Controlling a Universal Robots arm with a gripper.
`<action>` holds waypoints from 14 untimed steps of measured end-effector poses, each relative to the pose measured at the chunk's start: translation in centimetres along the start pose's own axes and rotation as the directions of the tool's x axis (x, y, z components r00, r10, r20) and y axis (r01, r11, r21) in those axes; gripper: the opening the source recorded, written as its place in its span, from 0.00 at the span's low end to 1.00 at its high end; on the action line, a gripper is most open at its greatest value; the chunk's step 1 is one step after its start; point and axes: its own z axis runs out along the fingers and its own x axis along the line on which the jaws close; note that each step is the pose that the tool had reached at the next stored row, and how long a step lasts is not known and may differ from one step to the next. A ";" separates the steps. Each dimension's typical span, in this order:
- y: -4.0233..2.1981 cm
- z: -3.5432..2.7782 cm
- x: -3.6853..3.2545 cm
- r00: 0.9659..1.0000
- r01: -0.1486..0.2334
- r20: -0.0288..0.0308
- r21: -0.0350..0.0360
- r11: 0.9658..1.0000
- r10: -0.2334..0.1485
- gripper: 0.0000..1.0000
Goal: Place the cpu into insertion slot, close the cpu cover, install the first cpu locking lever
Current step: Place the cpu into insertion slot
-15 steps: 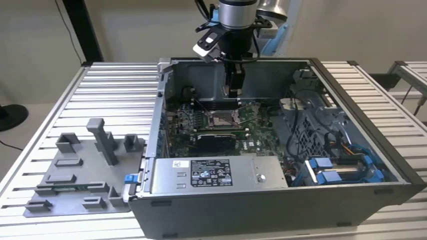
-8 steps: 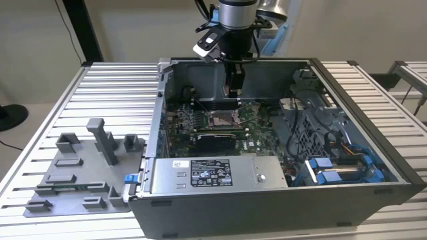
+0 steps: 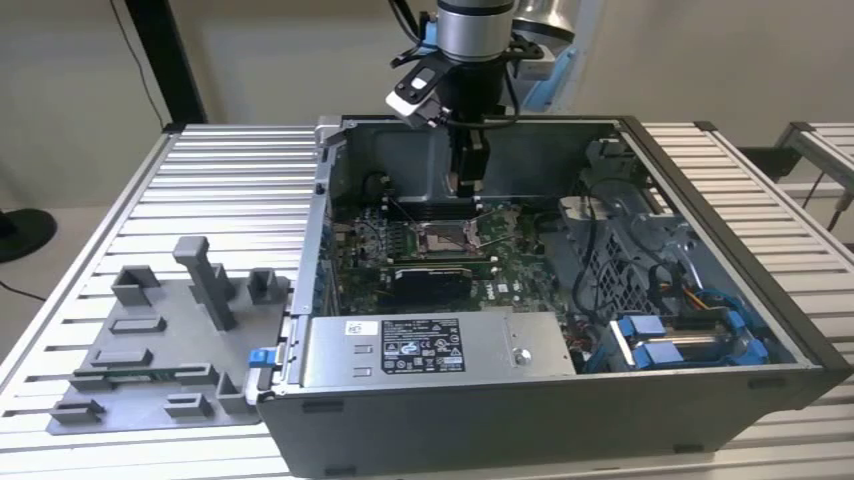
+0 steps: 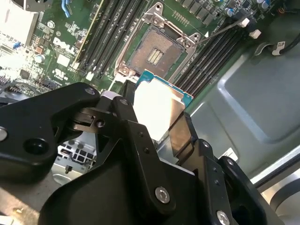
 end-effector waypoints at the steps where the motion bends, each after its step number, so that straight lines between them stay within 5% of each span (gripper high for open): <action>1: 0.00 0.04 0.00 1.000 0.000 0.000 0.000 1.000 0.000 0.00; 14: -0.02 0.41 -0.01 1.000 0.000 0.000 0.000 1.000 0.000 0.00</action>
